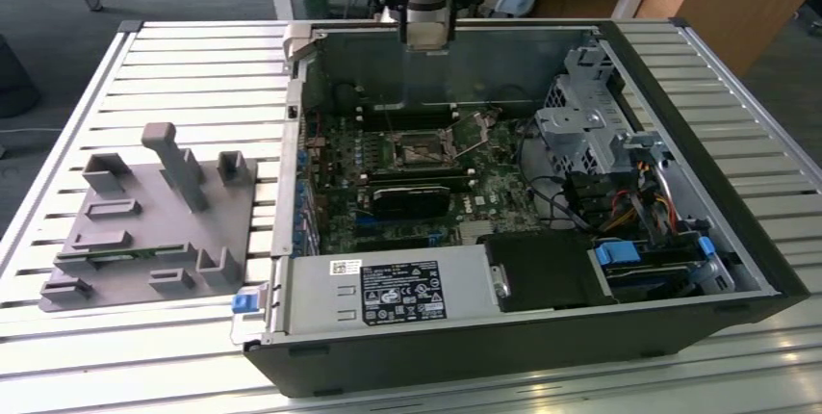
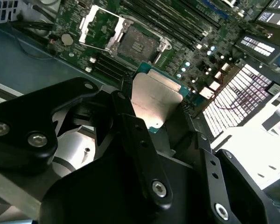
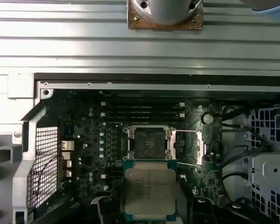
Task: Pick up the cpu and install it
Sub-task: 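Pick up the cpu and move it towards the insertion slot, then place the cpu into insertion slot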
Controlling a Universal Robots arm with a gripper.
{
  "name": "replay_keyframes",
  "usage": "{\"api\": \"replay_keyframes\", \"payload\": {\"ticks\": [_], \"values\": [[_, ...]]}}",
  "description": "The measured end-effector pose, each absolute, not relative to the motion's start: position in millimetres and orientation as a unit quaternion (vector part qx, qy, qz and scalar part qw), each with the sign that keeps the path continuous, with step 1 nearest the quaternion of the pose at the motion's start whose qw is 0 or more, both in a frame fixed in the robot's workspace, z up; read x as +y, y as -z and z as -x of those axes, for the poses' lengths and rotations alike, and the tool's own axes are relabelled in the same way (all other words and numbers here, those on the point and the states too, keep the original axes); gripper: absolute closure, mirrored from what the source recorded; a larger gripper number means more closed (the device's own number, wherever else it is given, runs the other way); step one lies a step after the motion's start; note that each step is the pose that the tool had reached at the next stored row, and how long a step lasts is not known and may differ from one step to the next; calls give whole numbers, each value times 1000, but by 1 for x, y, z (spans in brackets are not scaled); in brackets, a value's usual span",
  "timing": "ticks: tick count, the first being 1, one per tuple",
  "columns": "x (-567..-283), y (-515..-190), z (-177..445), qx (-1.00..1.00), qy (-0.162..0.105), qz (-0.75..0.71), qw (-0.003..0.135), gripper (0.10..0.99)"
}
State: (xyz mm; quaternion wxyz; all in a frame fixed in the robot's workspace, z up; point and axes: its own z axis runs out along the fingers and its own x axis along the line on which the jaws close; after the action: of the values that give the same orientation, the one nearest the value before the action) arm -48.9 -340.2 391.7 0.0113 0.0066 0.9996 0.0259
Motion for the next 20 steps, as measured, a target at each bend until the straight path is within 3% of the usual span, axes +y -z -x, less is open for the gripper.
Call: {"api": "replay_keyframes", "payload": {"ticks": [20], "values": [[-337, -388, 4, 999, -22, -45, 14, 553]]}}
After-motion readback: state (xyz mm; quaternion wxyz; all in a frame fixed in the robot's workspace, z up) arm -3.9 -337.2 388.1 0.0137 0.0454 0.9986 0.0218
